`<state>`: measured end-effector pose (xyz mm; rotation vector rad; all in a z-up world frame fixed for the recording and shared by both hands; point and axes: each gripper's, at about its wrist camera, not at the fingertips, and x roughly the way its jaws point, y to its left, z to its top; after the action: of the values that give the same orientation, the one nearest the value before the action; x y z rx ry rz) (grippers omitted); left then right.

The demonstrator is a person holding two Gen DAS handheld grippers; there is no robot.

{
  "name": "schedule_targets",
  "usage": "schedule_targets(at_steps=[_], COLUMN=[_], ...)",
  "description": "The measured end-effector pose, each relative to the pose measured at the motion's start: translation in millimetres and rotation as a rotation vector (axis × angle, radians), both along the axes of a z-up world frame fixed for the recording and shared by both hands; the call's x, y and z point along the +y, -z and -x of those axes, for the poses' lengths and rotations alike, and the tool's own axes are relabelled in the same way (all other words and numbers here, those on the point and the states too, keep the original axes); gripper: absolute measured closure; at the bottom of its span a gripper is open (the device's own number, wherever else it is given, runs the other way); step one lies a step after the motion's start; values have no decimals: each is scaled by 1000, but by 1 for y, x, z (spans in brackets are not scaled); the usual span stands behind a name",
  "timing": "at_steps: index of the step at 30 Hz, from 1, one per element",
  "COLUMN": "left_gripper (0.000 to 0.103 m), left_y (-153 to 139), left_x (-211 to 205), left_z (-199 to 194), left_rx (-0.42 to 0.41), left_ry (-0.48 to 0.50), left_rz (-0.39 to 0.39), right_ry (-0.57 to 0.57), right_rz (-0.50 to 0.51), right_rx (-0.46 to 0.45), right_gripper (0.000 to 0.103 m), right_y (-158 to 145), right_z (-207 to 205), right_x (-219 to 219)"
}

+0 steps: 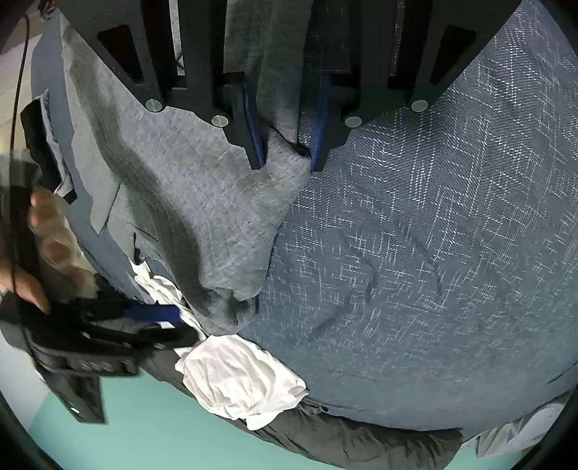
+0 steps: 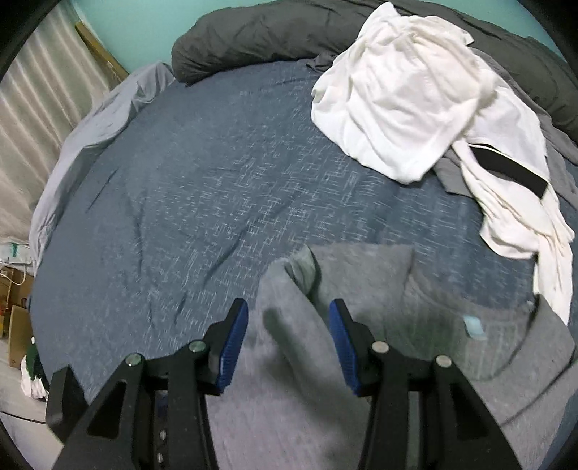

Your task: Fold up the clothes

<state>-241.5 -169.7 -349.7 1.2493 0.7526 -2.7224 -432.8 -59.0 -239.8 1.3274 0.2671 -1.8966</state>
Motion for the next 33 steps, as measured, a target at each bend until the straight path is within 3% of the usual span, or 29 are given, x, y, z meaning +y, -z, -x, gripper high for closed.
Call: schedule_targets(at_steps=[6,8,10,11,14,17,24,27,29,33], left_gripper=[75,75,75,75,76,76,76,76,76,76], left_y=[0,0,0,1,2,1,2,1,1,0], left_x=[0,1,2,2,3,4,4,3,3,5], left_z=[0,0,1,1,1,1,2,4,5,7], left_rx=[0,-1,-2,-2,-2,-2,-4,-7,-8,-10], left_ry=[0,1,2,2,1,5,5,5,5,10], left_rz=[-2,2,2,2,1,5,-1,3,5,12], right_ry=[-8,-12,-18,-15,62,155,182,179,165,78], right_rz=[-55,-37,-32,-19,94,147,42,57,80,-3], right_rx=[4,-20,-23,-24,-26,-38,-50,-26,-22,6], right_gripper=[57,79,93,98,99,99,95,85,62,61], right_y=[14,17,18,18,6,6,26,17,8,5], right_z=[7,9,10,10,21,35,43,45,46,46], right_x=[-20,-21,-21,-20,-2,18,30,31,28,3])
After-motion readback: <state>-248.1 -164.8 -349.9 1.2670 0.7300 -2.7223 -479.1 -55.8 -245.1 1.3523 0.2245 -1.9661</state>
